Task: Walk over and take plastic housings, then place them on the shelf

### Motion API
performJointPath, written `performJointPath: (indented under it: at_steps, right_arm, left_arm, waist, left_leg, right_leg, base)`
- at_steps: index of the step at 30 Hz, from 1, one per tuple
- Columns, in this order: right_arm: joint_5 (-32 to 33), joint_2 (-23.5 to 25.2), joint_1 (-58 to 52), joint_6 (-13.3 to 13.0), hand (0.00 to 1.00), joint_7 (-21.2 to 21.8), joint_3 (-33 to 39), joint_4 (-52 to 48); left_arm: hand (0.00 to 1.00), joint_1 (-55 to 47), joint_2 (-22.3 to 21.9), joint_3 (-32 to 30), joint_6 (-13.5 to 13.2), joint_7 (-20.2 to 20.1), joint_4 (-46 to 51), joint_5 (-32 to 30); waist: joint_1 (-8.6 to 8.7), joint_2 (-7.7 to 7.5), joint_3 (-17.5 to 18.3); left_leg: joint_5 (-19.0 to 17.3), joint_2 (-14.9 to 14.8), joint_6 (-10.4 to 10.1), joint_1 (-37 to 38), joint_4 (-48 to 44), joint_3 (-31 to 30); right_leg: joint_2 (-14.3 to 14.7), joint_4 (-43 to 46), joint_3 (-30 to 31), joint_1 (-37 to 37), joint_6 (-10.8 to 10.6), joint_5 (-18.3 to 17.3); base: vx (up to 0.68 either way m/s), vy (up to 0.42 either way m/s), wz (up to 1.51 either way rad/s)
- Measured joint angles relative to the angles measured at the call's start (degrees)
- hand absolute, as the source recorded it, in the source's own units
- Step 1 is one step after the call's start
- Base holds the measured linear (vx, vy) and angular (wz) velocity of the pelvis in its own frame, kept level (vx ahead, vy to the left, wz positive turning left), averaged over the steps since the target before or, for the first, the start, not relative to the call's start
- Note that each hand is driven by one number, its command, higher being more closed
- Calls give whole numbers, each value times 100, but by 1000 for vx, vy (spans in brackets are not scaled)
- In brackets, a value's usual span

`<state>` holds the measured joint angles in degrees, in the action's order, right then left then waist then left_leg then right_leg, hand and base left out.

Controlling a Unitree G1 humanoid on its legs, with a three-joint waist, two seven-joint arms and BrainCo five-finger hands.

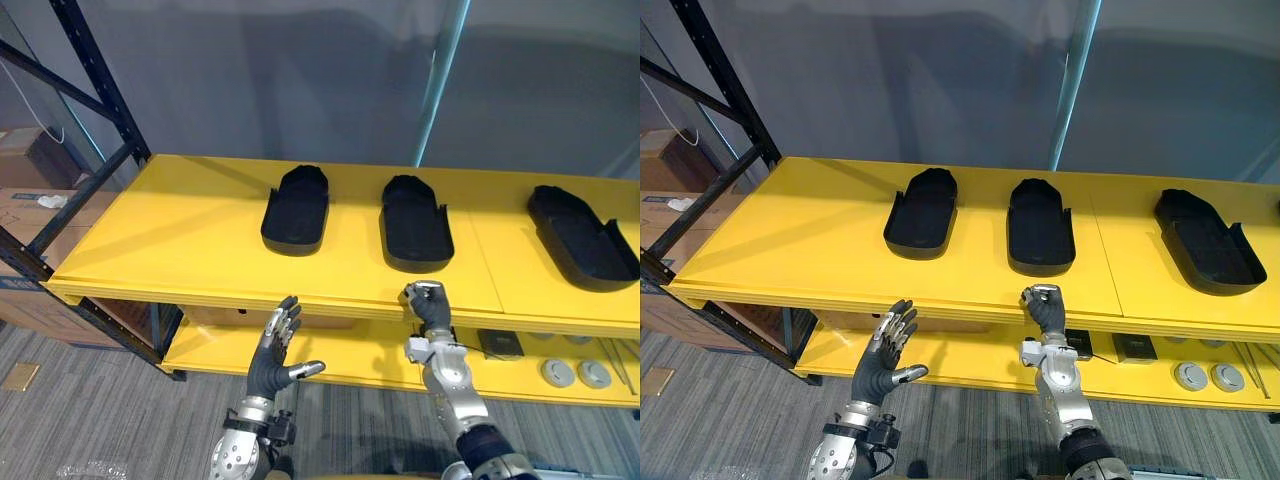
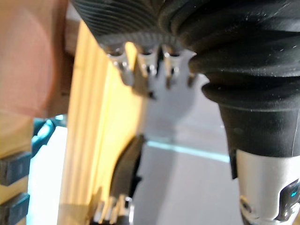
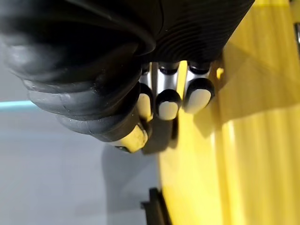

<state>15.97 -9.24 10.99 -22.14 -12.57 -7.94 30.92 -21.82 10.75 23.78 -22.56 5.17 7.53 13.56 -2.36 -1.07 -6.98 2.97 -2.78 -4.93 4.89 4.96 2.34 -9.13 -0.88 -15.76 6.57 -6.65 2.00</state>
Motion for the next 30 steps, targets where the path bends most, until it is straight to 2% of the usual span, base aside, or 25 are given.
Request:
performJointPath:
  at_steps: [8, 16, 22, 30]
  right_arm:
    - [-100, -77, 368, 15, 100, 21, 243, 355]
    - [-110, -187, 890, 242, 100, 146, 397, 602]
    - [-120, -234, 1119, 452, 100, 134, 404, 628]
    - [-336, -377, 1692, 522, 100, 123, 588, 1116]
  left_arm:
    - [0, -11, 4, -6, 0, -155, 0, 10]
    - [0, -1, 1, -12, 0, -188, 0, 137]
    - [0, 23, -2, -23, 0, -183, 3, 168]
    - [0, 42, -6, -56, -1, -144, 3, 170]
  waist:
    - [-60, 1, -2]
    - [-138, 34, -33]
    - [-176, 83, -211]
    - [-202, 135, -352]
  left_leg:
    - [8, -11, -14, -12, 0, -55]
    - [21, -8, -25, -92, -27, -168]
    - [24, -6, -30, -91, -27, -172]
    - [33, -4, -29, -103, -28, -190]
  right_leg:
    - [15, -51, -82, 56, 8, 5]
    - [23, -65, -159, 56, 13, 2]
    - [21, -60, -161, 61, 14, 1]
    - [17, -49, -191, 58, 18, -4]
  base:
    - [-10, -5, 3]
    - [2, -9, 8]
    - [-12, -3, 0]
    - [-11, -3, 0]
